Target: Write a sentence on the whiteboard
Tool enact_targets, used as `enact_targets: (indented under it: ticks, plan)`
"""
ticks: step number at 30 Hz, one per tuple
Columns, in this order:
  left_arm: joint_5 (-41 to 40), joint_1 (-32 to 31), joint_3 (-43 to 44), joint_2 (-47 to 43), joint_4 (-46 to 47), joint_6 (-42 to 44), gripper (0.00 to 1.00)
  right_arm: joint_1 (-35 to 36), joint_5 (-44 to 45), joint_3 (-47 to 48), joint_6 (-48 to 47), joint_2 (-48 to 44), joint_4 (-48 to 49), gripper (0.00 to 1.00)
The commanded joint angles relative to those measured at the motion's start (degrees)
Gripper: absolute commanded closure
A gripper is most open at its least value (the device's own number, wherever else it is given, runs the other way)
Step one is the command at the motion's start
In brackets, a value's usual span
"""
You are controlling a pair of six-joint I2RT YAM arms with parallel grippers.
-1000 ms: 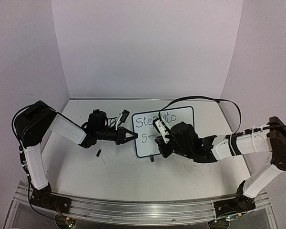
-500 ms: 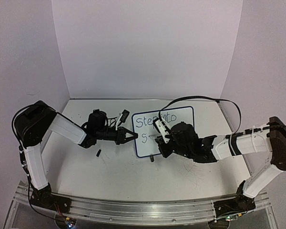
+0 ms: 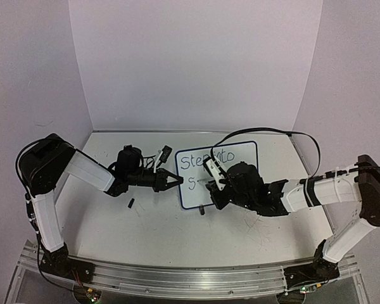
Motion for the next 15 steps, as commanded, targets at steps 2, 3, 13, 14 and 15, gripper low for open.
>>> enact_targets:
  ticks: [2,3,13,14,15]
  plan:
    - [-4.13,0.54,0.20,-0.29,-4.75,2.36,1.00,-0.05,2.15,0.80,-0.83,-1.12,2.01,1.00]
    - [-4.16,0.54,0.27,-0.19,-4.78,2.34,1.00,-0.06,2.58,0.75,-1.00,-1.17,2.01,1.00]
    - [-4.58,0.53,0.91,0.34,-4.86,1.84,1.00,-0.05,2.18,1.47,-2.39,-1.63,2.36,1.00]
    - [-4.56,0.53,0.90,0.35,-4.86,1.83,1.00,-0.07,1.97,1.40,-2.29,-1.57,2.36,1.00]
    - [-4.54,0.54,0.90,0.34,-4.88,1.84,1.00,-0.10,1.67,1.27,-2.15,-1.56,2.36,1.00]
